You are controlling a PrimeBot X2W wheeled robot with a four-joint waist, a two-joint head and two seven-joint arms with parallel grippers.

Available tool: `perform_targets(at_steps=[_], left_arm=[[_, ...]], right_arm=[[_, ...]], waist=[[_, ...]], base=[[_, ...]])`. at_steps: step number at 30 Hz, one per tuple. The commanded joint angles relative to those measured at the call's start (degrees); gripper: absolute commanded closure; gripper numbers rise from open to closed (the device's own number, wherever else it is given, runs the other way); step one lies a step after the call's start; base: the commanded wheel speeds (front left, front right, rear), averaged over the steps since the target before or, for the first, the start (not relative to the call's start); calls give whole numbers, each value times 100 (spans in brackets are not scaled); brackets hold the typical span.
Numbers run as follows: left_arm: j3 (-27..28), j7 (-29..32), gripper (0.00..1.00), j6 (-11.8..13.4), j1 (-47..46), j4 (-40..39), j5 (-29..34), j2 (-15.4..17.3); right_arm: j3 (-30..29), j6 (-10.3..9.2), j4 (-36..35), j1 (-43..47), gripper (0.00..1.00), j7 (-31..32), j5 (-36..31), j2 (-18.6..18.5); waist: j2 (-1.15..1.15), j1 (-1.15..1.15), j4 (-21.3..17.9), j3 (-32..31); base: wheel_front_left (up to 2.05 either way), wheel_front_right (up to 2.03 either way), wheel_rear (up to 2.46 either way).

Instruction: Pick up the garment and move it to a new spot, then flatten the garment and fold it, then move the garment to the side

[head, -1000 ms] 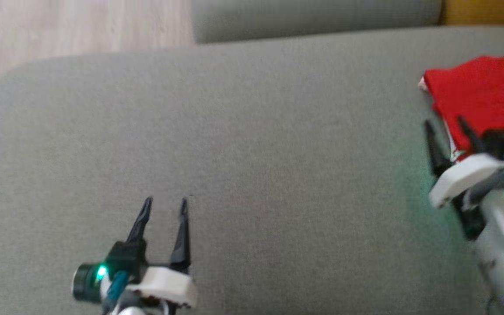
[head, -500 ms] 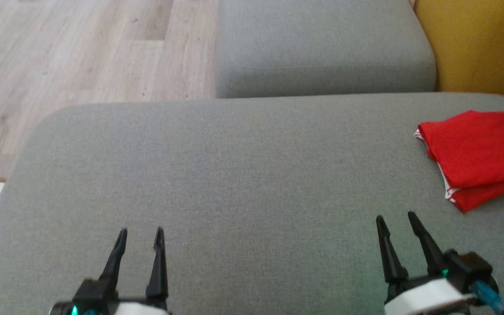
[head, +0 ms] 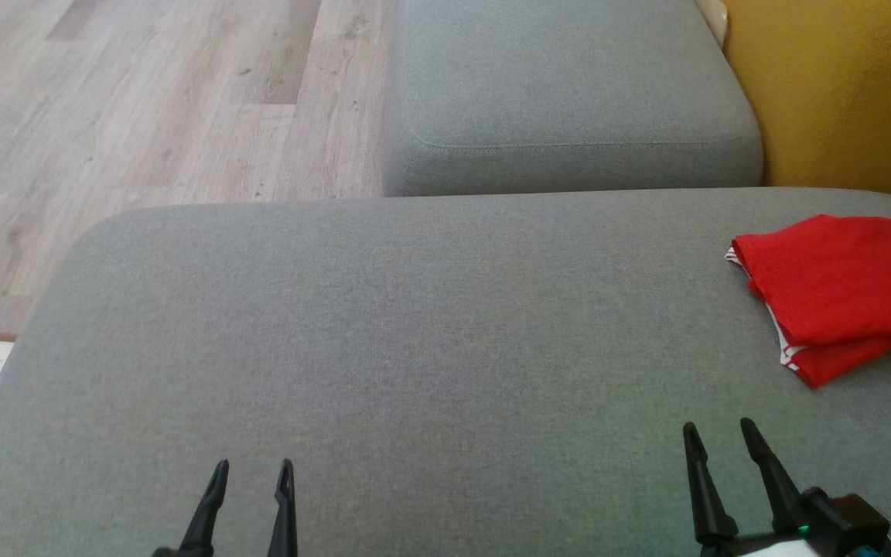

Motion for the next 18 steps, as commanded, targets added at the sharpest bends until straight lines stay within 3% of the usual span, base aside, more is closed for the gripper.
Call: perform_targets(at_steps=[1,2,6,18], left_arm=[[197,-71,0,-10,-296,-217,33,-49],[191,-71,100,-16,-306,-215,36,-49],[-44,17,100,0,56,250,-46,-2],[72,159,100,-110,-192,362,-953,49]], right_arm=[[88,-5,-203,-254,0,-63,-48,-38],[88,-5,-202,-260,100,-63,-44,-35],[23,0,259,40,100,14,47,2],[-40,-1,269,-141,100,177,881,-38]], waist=[[0,0,-2,5],[0,0,-7,7],[0,0,-8,10],[0,0,-55,92]], base=[[0,0,0],[0,0,0],[0,0,0],[0,0,0]])
